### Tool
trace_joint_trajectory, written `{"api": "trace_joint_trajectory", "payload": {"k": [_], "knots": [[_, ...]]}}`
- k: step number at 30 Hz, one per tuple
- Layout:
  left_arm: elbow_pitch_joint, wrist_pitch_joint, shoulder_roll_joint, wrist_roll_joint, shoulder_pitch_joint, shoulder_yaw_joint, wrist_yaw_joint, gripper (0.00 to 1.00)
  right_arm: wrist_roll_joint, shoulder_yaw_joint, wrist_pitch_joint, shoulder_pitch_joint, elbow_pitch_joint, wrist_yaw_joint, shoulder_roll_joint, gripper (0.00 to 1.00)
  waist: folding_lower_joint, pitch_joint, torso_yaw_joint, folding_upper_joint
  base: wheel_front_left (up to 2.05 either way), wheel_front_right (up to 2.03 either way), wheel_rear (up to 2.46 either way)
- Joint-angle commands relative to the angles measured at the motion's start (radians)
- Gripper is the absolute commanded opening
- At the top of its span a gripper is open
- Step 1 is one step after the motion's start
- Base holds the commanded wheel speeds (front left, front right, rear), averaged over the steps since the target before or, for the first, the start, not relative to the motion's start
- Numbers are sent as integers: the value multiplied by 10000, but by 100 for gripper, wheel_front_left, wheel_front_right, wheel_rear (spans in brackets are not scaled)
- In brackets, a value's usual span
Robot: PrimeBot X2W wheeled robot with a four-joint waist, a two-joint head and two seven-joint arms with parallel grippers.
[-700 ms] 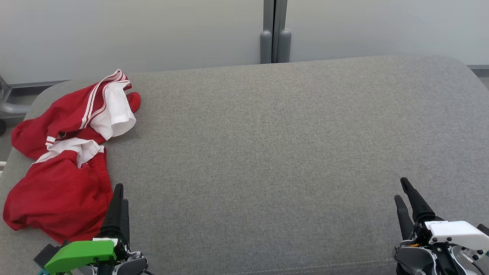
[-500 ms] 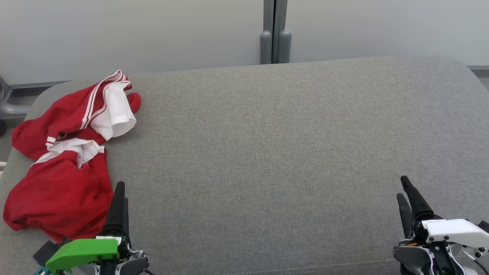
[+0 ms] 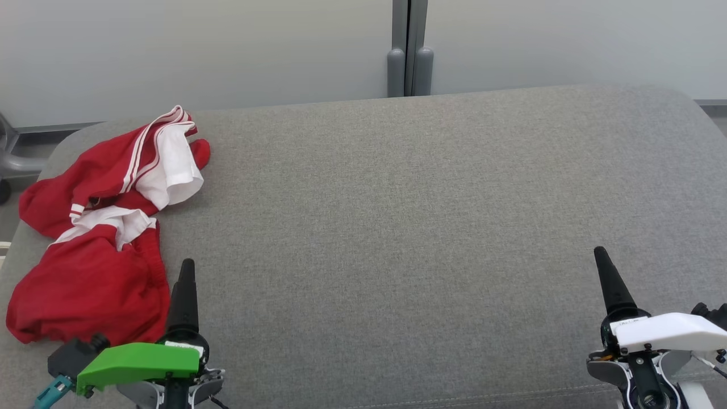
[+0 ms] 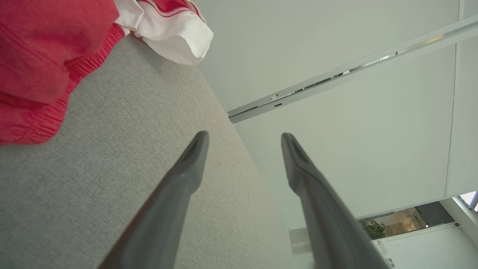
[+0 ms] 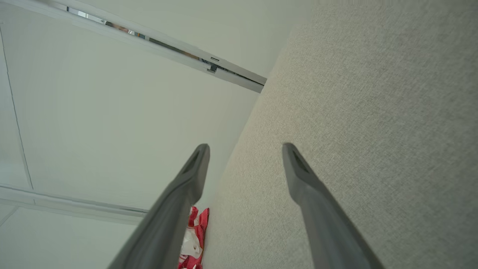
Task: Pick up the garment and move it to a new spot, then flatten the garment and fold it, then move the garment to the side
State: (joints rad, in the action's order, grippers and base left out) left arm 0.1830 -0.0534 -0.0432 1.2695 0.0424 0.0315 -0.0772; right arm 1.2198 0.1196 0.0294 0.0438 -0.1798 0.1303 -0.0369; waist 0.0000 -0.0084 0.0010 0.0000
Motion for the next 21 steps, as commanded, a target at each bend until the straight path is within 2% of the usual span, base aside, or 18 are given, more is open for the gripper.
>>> {"api": "trace_joint_trajectory", "payload": {"k": [1,21], "knots": [[-237,-82,-44,-449,96,19,54,100,-463,-54,-120,28,262,2,-75,100,0,-4,3,0,0,0,0],[-437,-668,-297,-4757,-137,280,343,100,-4456,-718,-937,-115,772,3,-98,100,0,-75,30,0,0,0,0]]}}
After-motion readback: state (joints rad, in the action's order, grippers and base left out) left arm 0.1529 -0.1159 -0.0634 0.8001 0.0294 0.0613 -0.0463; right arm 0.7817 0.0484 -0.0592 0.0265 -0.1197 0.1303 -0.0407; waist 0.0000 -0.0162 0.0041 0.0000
